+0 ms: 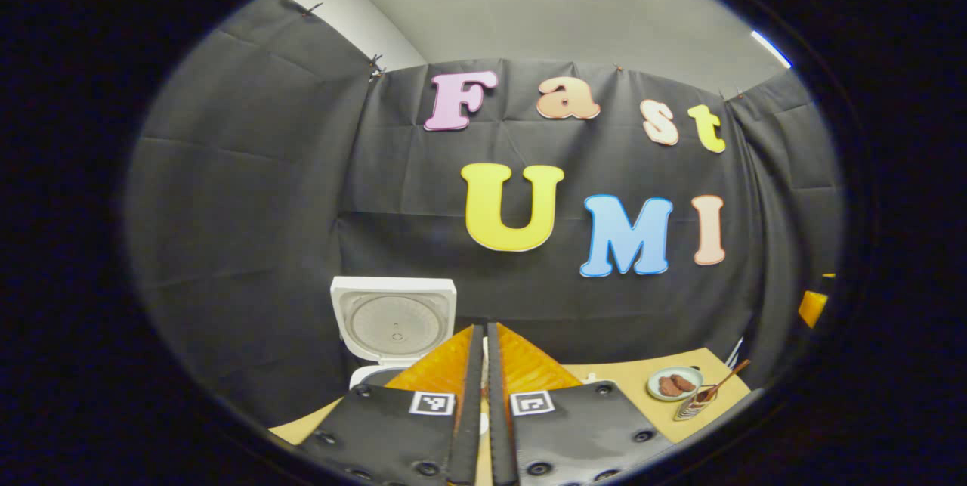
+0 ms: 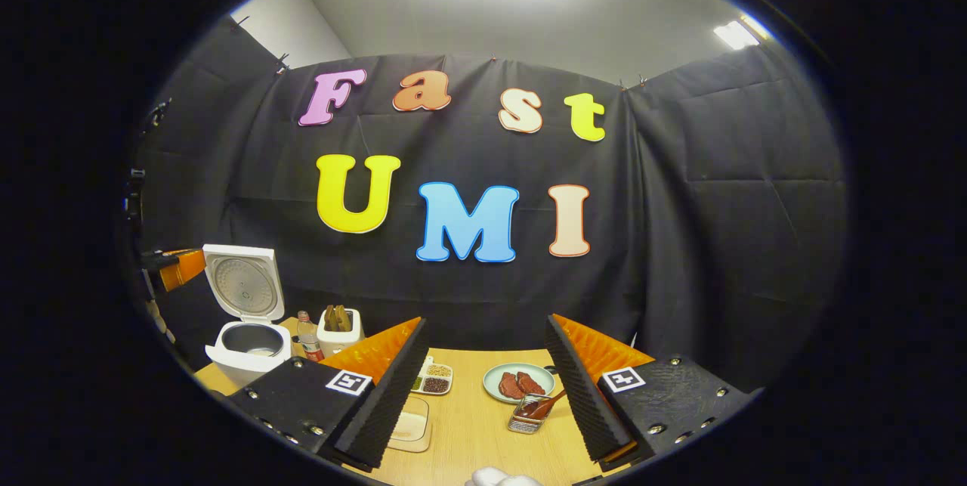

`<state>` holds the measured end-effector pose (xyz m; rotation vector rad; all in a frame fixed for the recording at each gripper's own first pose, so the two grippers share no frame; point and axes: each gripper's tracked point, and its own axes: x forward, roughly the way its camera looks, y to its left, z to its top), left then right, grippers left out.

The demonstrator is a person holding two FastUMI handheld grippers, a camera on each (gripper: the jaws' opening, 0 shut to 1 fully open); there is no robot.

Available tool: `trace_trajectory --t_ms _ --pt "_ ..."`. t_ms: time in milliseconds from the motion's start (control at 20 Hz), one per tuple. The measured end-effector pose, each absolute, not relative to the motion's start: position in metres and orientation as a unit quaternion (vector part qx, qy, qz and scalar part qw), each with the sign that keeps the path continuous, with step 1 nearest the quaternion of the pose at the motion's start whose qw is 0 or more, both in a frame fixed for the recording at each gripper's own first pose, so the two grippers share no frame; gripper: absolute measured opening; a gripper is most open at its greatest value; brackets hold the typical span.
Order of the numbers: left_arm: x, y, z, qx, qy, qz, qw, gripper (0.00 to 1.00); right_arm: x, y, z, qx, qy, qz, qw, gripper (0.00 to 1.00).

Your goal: Close the left gripper, press the button to open the rice cooker; take a wooden spoon from the chopstick holder with the right hand, scoop a spoonful of rice and pour it into the rice cooker, then put the wooden spoon back into the chopstick holder.

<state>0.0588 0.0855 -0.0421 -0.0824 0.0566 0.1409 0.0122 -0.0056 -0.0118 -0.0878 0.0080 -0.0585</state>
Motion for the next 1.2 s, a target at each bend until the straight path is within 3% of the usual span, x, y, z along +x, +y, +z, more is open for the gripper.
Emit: trace_trajectory --t_ms 250,750,1200 --pt "0.029 0.08 -0.034 -0.026 0.019 0.076 0.997 0.92 0.008 -0.02 -0.022 -0.04 0.002 -0.049 0.998 0.95" --pt "-0.001 0.064 -0.019 -0.013 -0.011 0.053 0.998 0.93 0.009 -0.052 -0.086 0.001 0.042 -0.071 0.997 0.95" --pt "0.003 0.031 -0.029 -0.01 0.01 0.04 0.999 0.92 0.048 -0.111 -0.208 0.077 0.112 -0.101 0.986 0.96"
